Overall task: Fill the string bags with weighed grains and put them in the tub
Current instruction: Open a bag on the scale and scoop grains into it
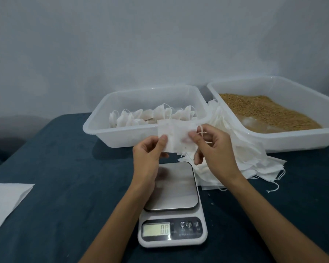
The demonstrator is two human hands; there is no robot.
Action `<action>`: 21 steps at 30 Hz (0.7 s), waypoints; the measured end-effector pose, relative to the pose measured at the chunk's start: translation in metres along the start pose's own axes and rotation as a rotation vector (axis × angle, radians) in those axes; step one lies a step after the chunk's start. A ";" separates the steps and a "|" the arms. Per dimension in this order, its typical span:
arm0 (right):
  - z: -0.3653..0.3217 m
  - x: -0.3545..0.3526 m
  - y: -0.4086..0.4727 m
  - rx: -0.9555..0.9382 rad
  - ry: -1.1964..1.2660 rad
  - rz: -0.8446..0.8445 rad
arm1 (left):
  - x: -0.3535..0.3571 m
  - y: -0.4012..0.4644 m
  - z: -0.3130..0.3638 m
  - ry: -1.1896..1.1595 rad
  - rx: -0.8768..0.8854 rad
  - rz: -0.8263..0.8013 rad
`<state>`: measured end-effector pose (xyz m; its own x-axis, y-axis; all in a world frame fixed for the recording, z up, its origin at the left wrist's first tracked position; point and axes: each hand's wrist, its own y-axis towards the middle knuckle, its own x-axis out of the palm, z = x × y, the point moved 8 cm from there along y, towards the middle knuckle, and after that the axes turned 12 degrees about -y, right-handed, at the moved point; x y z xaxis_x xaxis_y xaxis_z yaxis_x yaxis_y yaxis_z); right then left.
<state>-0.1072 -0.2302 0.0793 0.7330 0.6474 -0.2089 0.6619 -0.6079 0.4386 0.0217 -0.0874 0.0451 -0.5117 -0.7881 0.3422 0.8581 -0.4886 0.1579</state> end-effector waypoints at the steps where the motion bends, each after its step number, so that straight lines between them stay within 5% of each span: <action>1: 0.001 -0.004 0.000 0.010 -0.005 0.041 | -0.002 0.001 0.000 -0.008 -0.006 0.018; 11: -0.003 0.006 0.001 -0.043 0.000 -0.087 | 0.000 0.002 -0.004 -0.172 -0.111 0.000; 21: -0.007 0.014 -0.003 -0.098 -0.041 -0.140 | 0.001 -0.003 -0.002 -0.025 -0.089 0.015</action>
<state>-0.1003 -0.2163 0.0817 0.6421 0.7017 -0.3087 0.7408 -0.4644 0.4854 0.0188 -0.0878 0.0432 -0.4967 -0.7864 0.3672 0.8578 -0.5092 0.0700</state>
